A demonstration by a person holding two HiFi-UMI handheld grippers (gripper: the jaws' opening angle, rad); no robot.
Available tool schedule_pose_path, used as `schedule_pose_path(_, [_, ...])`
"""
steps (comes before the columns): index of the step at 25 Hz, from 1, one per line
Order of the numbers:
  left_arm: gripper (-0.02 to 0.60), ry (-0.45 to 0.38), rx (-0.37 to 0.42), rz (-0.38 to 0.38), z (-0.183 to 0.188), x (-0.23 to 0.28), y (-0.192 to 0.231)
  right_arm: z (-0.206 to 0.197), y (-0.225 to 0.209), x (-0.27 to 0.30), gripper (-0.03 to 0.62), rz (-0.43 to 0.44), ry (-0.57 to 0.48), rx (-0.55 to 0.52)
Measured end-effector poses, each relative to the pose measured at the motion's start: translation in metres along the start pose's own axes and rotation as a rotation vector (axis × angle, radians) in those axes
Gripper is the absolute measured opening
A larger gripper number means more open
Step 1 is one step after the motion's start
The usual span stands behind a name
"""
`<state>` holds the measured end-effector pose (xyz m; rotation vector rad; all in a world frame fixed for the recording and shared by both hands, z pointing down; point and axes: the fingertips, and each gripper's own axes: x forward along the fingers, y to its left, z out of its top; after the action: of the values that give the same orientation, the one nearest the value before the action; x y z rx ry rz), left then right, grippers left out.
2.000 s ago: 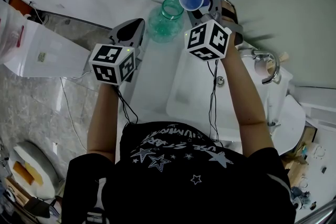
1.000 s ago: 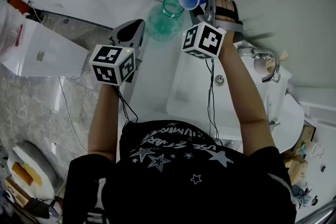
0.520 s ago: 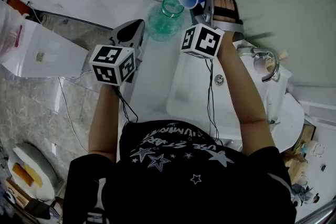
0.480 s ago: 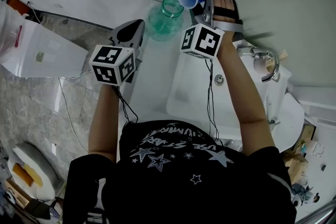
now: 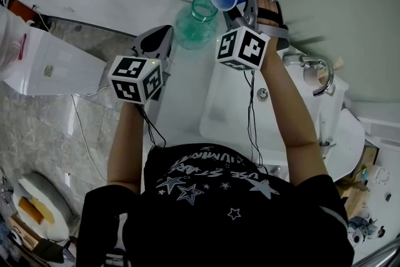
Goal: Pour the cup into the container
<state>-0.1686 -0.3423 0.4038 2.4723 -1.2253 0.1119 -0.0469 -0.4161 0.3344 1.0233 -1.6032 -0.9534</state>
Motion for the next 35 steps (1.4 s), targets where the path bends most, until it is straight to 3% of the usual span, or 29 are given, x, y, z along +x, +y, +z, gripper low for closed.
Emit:
schedule_pose_path(9, [0.009, 0.019, 0.0, -0.012, -0.005, 0.003, -0.004, -0.009, 0.007, -0.004, 0.256, 0.074, -0.04, 0.34])
schedule_pose_path(18, [0.01, 0.012, 0.016, -0.01, -0.016, 0.008, -0.013, -0.042, 0.017, -0.016, 0.258, 0.054, -0.076, 0.619])
schedule_pose_path(24, [0.011, 0.008, 0.029, -0.014, -0.027, 0.009, -0.025, -0.082, 0.033, -0.032, 0.258, -0.004, -0.05, 0.706])
schedule_pose_path(35, [0.011, 0.088, 0.047, -0.047, -0.069, 0.023, -0.056, -0.157, 0.075, -0.054, 0.259, -0.061, 0.029, 0.904])
